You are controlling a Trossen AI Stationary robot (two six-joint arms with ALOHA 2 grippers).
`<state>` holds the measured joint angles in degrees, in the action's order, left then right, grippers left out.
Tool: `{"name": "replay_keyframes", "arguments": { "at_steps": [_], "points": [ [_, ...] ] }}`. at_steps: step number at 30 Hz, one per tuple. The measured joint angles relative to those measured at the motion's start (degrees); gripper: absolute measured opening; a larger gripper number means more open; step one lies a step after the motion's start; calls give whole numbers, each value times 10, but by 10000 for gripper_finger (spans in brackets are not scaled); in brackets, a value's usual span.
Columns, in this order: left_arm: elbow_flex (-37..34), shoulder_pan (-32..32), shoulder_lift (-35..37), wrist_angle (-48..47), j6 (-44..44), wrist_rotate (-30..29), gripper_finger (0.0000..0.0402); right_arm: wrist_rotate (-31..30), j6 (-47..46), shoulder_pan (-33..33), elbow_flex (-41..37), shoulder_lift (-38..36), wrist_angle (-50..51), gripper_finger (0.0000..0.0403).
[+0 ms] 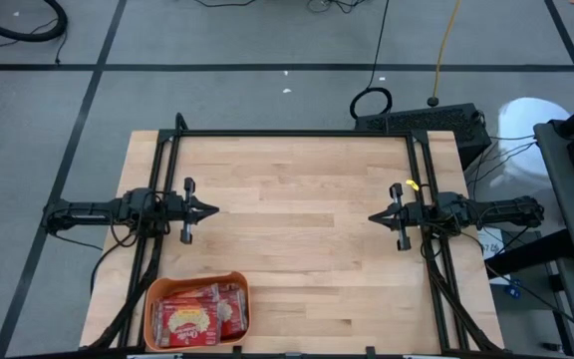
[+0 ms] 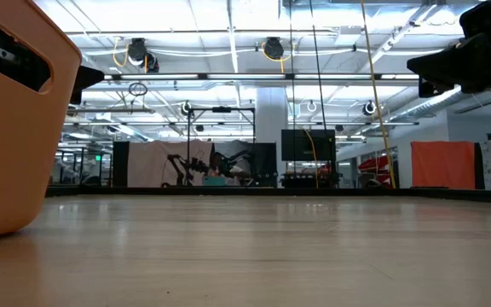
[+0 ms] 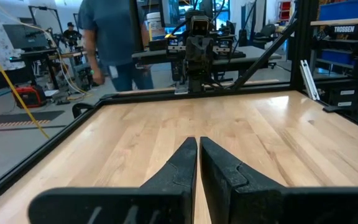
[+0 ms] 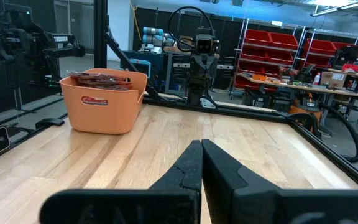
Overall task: Sort popcorn bags into baskets
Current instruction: Return to Home Position
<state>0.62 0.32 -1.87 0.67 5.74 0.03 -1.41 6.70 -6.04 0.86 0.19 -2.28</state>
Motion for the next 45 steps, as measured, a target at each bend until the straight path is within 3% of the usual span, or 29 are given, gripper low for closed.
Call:
{"name": "replay_keyframes", "arguments": {
  "at_steps": [45],
  "points": [
    [0, 0, 0, 0, 0, 0, 26, 0, 0, 0, 0, 0, 0, 0]
  ]
}}
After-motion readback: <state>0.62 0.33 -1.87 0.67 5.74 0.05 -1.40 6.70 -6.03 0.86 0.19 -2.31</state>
